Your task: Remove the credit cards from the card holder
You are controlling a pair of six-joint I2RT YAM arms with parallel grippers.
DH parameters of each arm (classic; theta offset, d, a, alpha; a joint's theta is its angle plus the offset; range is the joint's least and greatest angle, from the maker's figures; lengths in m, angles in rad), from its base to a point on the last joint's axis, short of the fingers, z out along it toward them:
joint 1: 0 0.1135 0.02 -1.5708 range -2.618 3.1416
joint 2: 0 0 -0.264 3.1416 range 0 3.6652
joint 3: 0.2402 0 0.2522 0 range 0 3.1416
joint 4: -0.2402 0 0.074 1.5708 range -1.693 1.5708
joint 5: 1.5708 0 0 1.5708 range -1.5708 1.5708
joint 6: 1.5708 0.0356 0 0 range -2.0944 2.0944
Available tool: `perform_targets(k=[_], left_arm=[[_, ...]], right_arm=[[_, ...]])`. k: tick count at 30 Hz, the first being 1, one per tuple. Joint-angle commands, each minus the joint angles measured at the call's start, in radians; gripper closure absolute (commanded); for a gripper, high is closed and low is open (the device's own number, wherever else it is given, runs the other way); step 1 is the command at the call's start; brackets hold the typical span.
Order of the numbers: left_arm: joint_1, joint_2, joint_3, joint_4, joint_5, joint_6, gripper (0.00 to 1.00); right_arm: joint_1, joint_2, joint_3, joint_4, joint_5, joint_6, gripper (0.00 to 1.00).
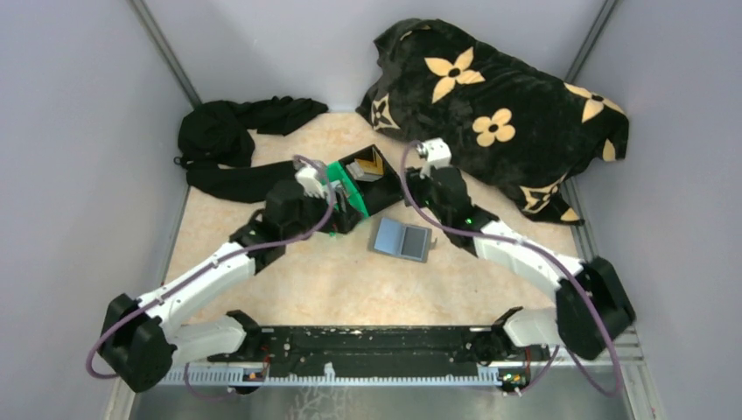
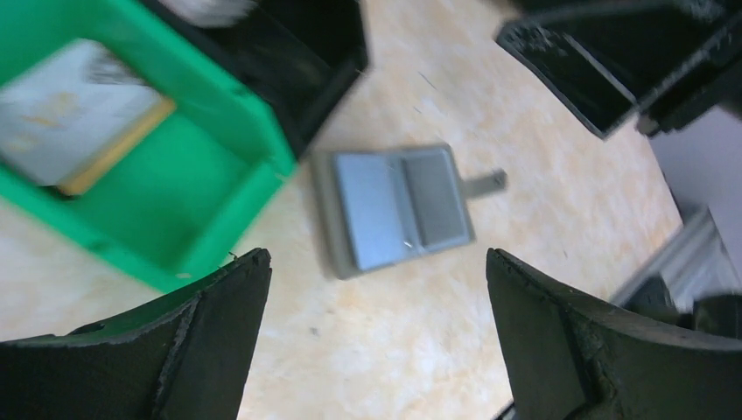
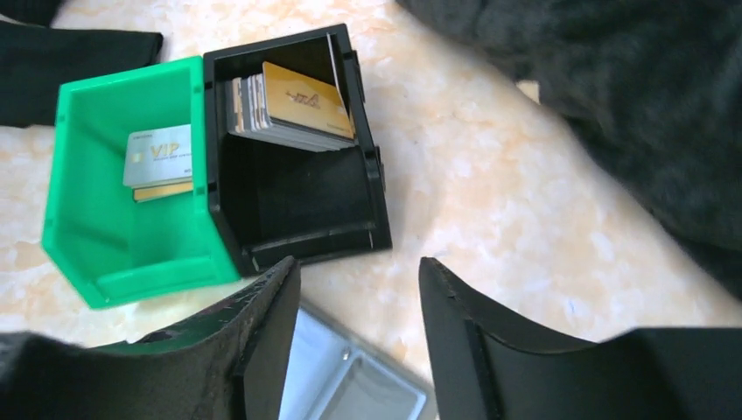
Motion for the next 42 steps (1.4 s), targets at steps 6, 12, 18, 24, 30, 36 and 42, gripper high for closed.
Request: perform_targets(k=[6,12,18,24,30,36,42], left_arm=[[-0.151,0.240,0.042,0.168,0.081,0.027,0.55],[-0.153,0.400,0.069,0.192,0.133,0.068,1.00],[-0.183,0.504,0.077,0.243,0.173,0.075,1.00],[-0.189,0.614,0.119,0.226,0.157,0.078,1.00],[-0.188,0.677,0.120,0.191,0.110,0.065,1.00],[-0.188,0.693,0.091,0.203,0.119,0.066,1.00],[-0.188,0.700,0.082,0.219,0.125,0.060,1.00]], right_arm=[[0.041,-0.188,-0.321,-0.034,0.036,0.198,1.00],[0.046,-0.195,-0.413,-0.002,0.041,0.267,1.00],[0.045,-0.138,-0.439,0.048,0.012,0.287,1.00],[0.045,-0.077,-0.429,0.059,0.006,0.281,1.00],[0.031,-0.057,-0.434,0.072,-0.010,0.292,1.00],[0.027,-0.059,-0.435,0.062,-0.026,0.296,1.00],[0.027,-0.114,-0.463,0.034,-0.013,0.310,1.00]])
